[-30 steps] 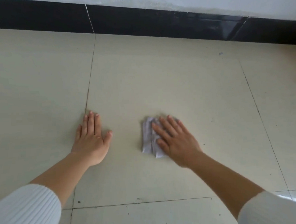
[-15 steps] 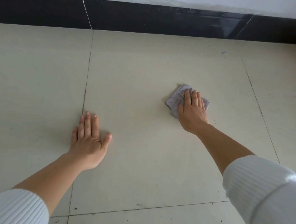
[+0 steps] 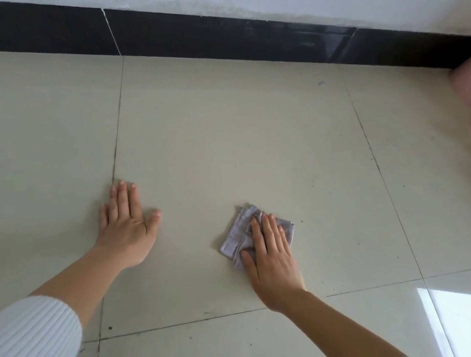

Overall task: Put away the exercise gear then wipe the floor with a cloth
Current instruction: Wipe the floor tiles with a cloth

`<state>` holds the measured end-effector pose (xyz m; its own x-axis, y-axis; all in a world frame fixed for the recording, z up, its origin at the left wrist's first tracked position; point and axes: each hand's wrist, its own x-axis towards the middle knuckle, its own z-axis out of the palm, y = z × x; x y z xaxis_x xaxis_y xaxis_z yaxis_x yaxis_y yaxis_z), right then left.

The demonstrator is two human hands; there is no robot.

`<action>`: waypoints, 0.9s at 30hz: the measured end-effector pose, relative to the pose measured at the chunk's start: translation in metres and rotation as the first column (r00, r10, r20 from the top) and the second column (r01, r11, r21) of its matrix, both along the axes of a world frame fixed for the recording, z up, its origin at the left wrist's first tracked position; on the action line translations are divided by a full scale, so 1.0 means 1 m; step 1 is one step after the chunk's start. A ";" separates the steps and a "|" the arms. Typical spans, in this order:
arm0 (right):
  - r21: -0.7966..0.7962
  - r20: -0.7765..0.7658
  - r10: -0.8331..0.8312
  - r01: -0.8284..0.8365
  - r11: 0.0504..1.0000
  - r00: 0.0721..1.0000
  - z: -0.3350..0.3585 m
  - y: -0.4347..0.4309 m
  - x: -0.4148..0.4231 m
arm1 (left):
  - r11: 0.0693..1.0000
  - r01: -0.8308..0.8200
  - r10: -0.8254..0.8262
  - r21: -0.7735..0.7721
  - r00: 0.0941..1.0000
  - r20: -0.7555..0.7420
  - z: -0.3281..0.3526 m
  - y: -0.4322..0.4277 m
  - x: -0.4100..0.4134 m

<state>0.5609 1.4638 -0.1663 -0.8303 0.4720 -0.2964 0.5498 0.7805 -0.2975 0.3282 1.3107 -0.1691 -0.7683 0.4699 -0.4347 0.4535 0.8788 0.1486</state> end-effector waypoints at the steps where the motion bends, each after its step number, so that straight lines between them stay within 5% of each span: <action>1: 0.024 0.007 0.017 -0.017 1.000 1.000 0.000 -0.008 0.013 | 1.000 -0.002 0.002 0.004 1.000 -0.022 0.000 0.002 0.001; 9: 0.104 0.017 0.177 -0.177 0.979 0.984 -0.006 -0.009 0.064 | 0.976 0.172 -0.148 0.136 0.975 -0.166 -0.014 0.035 0.011; 19: 0.034 -0.062 -0.249 0.251 0.967 0.967 -0.012 0.116 -0.057 | 0.945 0.181 -0.089 0.274 0.944 -0.316 -0.025 0.038 0.016; 27: 0.065 -0.034 -0.277 0.278 0.958 0.960 -0.019 0.199 -0.154 | 0.946 0.187 -0.099 0.264 0.944 -0.316 -0.025 0.039 0.013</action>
